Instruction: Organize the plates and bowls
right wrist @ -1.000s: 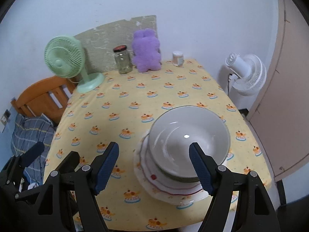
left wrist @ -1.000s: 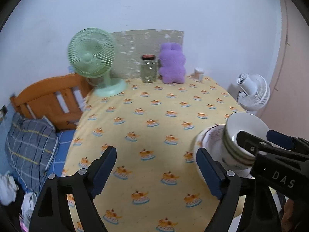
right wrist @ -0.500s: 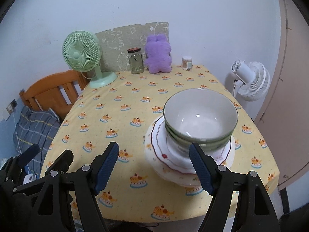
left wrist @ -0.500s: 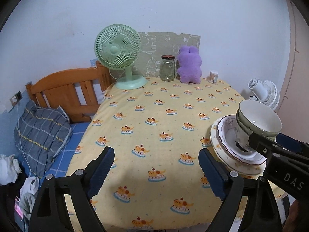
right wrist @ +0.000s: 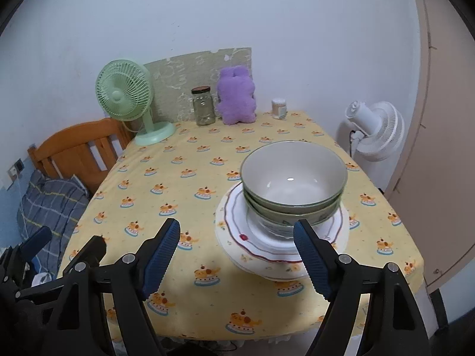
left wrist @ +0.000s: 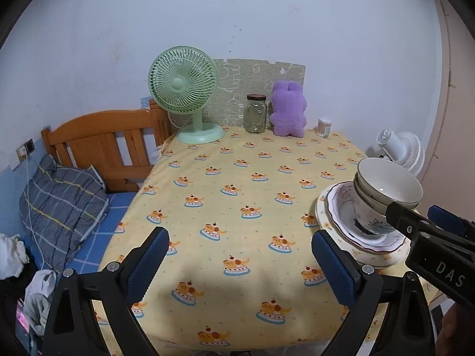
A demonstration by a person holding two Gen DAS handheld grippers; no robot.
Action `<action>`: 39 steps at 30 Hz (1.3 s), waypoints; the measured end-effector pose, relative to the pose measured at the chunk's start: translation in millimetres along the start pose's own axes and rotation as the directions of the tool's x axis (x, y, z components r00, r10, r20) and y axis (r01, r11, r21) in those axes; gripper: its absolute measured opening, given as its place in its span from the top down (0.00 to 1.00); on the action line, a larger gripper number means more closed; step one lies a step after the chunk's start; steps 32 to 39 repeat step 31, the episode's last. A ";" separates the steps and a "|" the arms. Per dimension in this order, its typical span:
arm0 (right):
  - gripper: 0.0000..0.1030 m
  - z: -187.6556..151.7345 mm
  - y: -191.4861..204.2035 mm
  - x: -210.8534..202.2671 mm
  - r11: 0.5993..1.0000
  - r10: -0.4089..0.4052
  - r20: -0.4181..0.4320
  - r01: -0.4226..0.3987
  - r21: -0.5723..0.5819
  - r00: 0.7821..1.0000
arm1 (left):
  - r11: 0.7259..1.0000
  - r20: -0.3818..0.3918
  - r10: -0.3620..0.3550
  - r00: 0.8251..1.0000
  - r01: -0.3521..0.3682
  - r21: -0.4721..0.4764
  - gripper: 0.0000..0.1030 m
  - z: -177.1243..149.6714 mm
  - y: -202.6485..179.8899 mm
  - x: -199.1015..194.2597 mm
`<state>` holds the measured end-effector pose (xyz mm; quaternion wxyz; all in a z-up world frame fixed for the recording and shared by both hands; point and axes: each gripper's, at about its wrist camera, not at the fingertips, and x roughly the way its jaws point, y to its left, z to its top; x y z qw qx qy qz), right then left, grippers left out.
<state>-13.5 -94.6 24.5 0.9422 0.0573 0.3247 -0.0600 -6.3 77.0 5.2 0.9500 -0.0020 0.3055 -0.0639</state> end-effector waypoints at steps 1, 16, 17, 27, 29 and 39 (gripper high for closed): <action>0.21 -0.6 -0.7 -0.2 1.000 -0.003 -0.002 0.003 0.000 1.000 | 1.000 0.002 0.002 1.000 -0.002 -0.001 0.05 -0.4 -0.1 -0.9; 0.21 -4.0 2.9 -6.0 0.999 -0.007 0.007 0.007 -0.036 1.000 | 0.999 0.024 0.009 1.000 -0.008 -0.039 0.01 0.0 6.0 -7.5; 0.21 -4.2 3.4 -6.2 0.999 -0.007 0.006 0.007 -0.039 1.000 | 0.999 0.024 0.010 1.000 -0.009 -0.042 0.01 0.1 6.7 -7.9; 0.21 -4.7 4.9 -8.4 0.999 -0.012 0.004 0.012 -0.038 1.000 | 0.999 0.016 0.000 1.000 0.000 -0.042 0.01 -0.8 7.3 -9.4; 0.21 -5.1 3.8 -8.9 0.999 -0.010 0.001 0.010 -0.035 1.000 | 0.999 0.017 0.002 1.000 -0.001 -0.041 0.01 -1.3 6.9 -10.1; 0.21 -5.3 3.6 -10.9 0.999 -0.011 0.004 0.011 -0.035 1.000 | 0.999 0.019 0.004 1.000 -0.003 -0.041 0.01 -2.2 6.8 -10.8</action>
